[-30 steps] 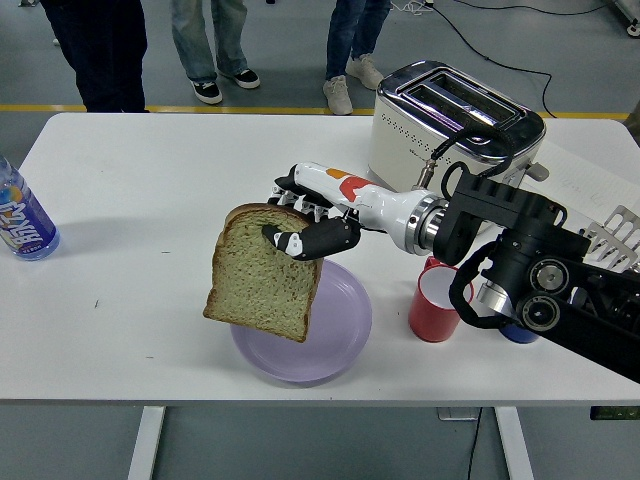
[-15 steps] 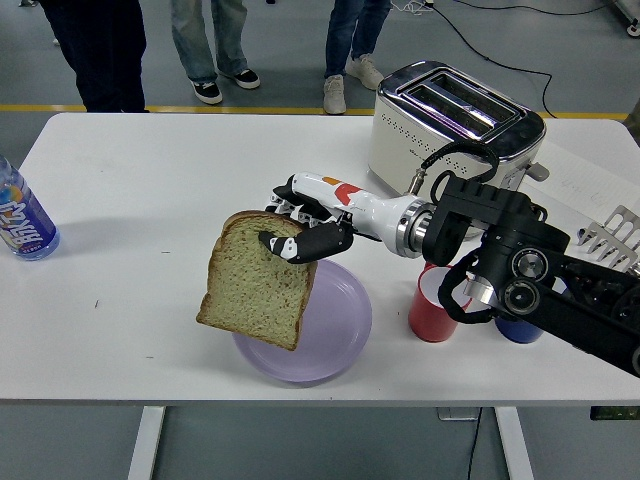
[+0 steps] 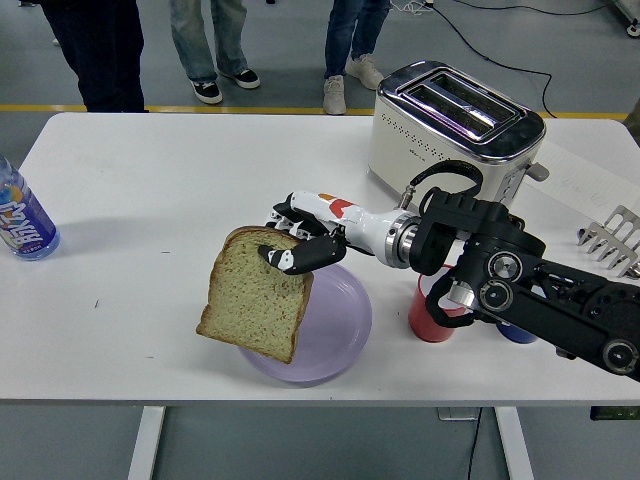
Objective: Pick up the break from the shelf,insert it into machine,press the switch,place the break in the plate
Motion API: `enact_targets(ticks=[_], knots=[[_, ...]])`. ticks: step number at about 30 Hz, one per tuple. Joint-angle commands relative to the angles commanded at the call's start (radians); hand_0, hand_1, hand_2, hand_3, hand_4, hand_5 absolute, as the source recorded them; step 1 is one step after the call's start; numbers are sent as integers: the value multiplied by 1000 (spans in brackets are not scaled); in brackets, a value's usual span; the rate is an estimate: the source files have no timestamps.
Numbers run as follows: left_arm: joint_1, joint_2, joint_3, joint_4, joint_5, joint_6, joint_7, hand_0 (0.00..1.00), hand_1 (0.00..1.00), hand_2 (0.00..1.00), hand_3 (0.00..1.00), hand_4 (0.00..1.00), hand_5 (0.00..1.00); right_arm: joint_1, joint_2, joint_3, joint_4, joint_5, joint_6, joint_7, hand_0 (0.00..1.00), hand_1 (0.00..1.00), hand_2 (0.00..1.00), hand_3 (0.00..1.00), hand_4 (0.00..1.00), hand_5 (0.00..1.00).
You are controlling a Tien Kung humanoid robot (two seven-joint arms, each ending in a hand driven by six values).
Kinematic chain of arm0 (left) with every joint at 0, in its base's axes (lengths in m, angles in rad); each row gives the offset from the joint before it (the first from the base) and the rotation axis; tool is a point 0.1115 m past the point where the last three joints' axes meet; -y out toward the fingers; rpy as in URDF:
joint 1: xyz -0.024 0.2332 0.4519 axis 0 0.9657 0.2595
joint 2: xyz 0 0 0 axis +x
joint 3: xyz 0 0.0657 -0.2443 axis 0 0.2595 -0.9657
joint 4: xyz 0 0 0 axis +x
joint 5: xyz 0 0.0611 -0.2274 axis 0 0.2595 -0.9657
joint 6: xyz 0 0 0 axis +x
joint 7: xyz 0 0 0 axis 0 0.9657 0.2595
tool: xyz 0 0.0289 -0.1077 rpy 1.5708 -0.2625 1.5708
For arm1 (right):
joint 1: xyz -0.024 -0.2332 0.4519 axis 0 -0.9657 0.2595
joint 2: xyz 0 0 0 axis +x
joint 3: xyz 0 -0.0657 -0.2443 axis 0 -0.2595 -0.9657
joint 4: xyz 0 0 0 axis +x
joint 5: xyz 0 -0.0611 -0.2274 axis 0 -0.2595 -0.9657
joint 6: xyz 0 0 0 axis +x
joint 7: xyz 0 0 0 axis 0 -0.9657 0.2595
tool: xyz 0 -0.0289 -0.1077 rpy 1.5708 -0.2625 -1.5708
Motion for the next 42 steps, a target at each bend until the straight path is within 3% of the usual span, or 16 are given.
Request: enact_targets(ticks=[42], knots=[[5,-5,-14,0,21,2,5,332,438,583,721,598,998,-31,73,-62,-230,39,-36,23,124,184,424,494,453,2]])
